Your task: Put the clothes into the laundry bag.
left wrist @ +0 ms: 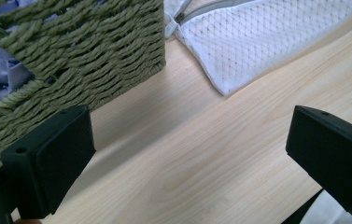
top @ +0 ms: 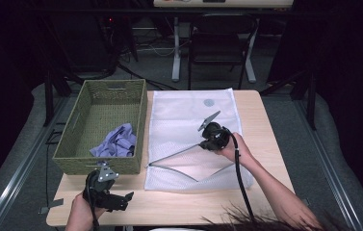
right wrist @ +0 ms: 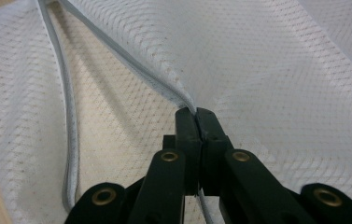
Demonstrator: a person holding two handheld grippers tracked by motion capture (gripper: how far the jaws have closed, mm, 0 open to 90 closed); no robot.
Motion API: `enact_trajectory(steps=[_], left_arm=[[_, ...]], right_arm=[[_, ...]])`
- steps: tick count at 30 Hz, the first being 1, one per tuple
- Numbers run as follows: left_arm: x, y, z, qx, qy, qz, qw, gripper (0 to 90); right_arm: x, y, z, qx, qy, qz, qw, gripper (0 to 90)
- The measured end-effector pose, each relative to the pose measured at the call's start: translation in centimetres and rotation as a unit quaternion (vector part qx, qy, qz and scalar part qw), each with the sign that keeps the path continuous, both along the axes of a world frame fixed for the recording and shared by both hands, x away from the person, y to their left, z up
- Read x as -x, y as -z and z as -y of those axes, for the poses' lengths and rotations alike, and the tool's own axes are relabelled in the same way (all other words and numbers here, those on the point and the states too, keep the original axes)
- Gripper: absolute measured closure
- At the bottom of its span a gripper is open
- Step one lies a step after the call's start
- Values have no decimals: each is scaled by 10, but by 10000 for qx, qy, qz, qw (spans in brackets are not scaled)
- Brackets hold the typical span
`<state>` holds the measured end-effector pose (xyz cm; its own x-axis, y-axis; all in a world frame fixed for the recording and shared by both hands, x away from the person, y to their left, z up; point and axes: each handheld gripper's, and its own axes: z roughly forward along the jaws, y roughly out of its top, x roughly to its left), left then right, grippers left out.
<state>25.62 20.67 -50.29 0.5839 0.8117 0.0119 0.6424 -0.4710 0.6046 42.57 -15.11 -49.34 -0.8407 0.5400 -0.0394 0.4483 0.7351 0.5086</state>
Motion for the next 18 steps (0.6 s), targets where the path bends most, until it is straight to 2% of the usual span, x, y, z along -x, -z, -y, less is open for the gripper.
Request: enact_trajectory(steps=[1,6,11,18], left_arm=[[0,-1,-1,32,9,-36,10000,10],[1,-12,-2,142,16,85,9999,14],[1,-29,-5,251,-1,204,9995,13],[-14,-58,-15,310,-15,373,9988,7]], right_arm=[[0,-1,1,-35,-1,10,10000,895],[1,-4,2,-93,10,31,10000,895],[1,-3,3,-102,12,16,9999,895],[1,-3,6,-48,36,11,10000,894]])
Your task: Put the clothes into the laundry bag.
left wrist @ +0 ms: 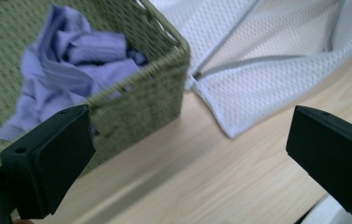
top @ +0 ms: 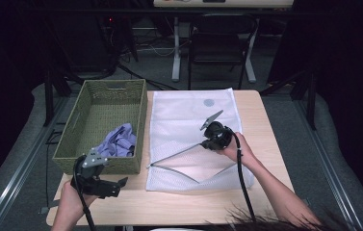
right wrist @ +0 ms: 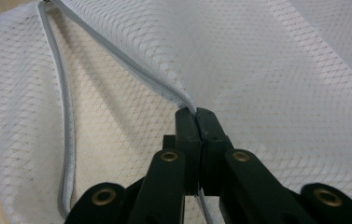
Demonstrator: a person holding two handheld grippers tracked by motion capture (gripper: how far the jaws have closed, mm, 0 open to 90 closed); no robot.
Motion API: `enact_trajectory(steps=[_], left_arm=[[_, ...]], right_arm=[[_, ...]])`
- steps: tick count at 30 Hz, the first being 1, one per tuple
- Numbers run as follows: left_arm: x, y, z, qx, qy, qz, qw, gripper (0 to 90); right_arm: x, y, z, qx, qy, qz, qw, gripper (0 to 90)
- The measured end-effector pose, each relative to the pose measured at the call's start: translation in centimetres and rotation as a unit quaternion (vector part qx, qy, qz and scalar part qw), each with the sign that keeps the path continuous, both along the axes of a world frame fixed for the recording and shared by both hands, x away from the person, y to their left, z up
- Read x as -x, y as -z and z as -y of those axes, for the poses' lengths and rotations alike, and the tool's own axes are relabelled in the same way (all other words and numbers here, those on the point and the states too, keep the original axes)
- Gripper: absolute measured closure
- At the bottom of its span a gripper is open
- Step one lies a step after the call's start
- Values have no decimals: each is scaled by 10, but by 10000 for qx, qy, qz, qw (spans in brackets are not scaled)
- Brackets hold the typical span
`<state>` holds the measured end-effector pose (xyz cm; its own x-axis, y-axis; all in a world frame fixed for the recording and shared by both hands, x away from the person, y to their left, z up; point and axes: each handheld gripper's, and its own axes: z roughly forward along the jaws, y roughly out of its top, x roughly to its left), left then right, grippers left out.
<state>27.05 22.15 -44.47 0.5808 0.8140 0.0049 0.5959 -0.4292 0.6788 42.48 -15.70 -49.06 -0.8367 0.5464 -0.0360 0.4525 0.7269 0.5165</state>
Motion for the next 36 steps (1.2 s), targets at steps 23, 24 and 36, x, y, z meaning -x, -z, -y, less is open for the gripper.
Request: enact_trajectory(steps=[23,24,36], left_arm=[[-124,-22,-9,-429,-381,-527,9970,1],[-128,-20,-9,-455,-379,-601,9964,1],[-168,6,-1,-816,-452,-1209,9883,33]], right_arm=[[-1,1,1,-61,41,57,10000,895],[-1,1,1,-55,32,52,10000,894],[0,-1,1,-10,17,79,10000,894]])
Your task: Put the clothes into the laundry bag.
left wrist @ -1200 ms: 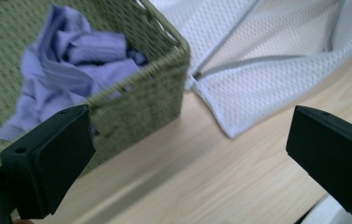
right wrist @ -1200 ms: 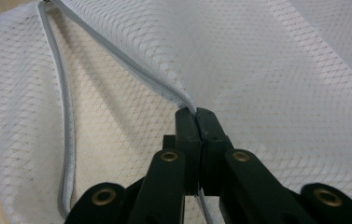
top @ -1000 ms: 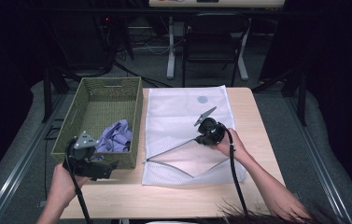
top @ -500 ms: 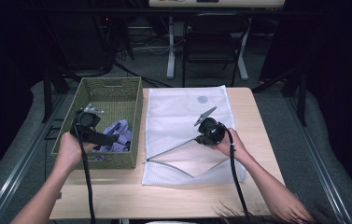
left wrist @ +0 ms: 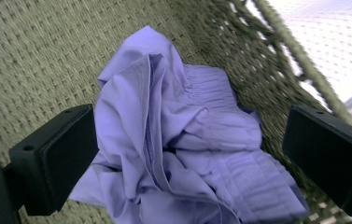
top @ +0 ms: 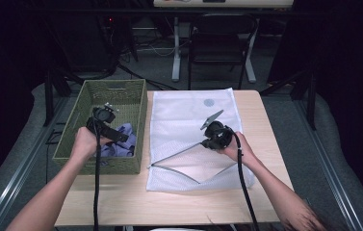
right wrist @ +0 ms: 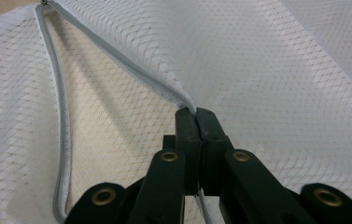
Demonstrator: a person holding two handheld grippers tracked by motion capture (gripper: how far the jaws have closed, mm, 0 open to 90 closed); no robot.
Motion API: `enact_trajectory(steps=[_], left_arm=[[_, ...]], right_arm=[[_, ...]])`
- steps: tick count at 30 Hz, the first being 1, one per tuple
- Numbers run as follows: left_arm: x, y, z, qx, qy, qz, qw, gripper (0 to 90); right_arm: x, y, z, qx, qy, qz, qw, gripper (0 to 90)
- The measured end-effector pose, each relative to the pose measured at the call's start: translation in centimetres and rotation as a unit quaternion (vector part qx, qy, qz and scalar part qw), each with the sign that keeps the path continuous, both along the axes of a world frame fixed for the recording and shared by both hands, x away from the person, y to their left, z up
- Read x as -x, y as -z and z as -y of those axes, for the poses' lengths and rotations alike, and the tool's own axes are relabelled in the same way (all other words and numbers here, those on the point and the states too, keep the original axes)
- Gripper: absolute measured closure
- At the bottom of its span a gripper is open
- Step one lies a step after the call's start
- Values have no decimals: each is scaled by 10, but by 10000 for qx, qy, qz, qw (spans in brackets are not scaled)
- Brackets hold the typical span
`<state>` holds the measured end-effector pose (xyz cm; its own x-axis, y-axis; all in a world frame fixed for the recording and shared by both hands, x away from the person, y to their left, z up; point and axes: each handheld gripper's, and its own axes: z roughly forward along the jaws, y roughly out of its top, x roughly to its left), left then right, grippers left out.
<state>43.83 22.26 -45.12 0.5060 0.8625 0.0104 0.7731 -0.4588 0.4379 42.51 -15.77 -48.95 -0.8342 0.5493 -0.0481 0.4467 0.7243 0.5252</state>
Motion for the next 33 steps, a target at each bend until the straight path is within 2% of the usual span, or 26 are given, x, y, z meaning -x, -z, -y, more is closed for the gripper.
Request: enact_trajectory(steps=[5,9,14,17,22,29,33], left_arm=[[-14,11,1,-160,-74,-199,9996,23],[-21,20,4,-333,3,-492,9982,52],[-25,31,7,-523,98,-851,9949,64],[-24,35,7,-522,154,-998,9935,70],[-24,40,8,-608,273,-1292,9894,71],[-28,47,10,-644,334,-1495,9861,97],[-30,53,13,-727,359,-1636,9832,134]], right_arm=[[0,0,0,10,3,9,10000,895],[-1,0,0,13,-2,12,10000,894],[-1,1,1,-19,14,32,10000,894],[0,0,1,-21,9,45,10000,894],[-1,0,1,24,-19,25,10000,895],[0,0,0,23,14,36,10000,894],[1,0,0,0,26,49,10000,894]])
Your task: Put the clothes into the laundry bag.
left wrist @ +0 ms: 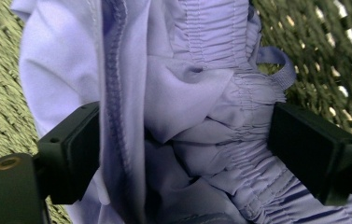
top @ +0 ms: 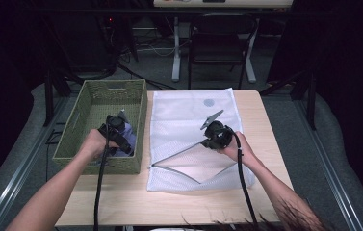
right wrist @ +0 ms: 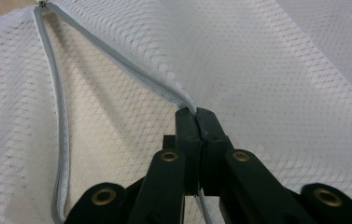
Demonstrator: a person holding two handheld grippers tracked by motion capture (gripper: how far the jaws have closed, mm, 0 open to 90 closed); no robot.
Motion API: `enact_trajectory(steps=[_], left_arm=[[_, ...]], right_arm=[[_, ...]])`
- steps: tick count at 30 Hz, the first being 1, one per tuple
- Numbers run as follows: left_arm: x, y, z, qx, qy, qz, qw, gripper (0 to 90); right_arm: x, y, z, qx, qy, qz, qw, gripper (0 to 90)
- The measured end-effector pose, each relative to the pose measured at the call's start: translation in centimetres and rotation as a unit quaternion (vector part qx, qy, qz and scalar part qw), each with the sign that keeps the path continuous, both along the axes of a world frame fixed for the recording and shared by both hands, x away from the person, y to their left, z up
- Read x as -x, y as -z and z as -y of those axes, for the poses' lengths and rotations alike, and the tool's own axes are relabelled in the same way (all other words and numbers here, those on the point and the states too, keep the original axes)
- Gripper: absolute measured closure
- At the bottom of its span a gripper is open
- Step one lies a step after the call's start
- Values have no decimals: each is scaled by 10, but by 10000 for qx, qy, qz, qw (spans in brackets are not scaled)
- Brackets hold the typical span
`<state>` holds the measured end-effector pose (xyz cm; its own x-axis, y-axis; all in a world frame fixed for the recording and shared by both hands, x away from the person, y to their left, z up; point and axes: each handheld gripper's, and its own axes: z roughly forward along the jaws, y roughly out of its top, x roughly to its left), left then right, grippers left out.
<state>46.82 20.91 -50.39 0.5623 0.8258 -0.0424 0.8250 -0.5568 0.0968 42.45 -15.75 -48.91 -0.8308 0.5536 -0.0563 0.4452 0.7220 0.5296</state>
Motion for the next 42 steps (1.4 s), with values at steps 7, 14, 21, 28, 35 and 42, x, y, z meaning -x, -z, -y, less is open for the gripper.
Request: enact_trajectory(steps=[7,14,21,28,35,42], left_arm=[[-4,4,5,-164,122,-106,9997,189],[-8,10,6,-274,155,-247,9992,323],[-11,15,8,-340,218,-332,9986,466],[-13,16,8,-286,285,-368,9985,617],[-11,11,5,-263,339,-206,9989,741],[-8,-4,-3,-222,264,91,9994,770]], right_arm=[[0,0,0,-13,2,16,10000,894],[0,0,0,-19,5,8,10000,894],[0,-1,1,-10,-2,29,10000,894],[0,-2,1,30,-36,9,10000,894],[0,-3,1,-11,-12,38,10000,894],[0,-4,1,-24,-8,45,10000,894]])
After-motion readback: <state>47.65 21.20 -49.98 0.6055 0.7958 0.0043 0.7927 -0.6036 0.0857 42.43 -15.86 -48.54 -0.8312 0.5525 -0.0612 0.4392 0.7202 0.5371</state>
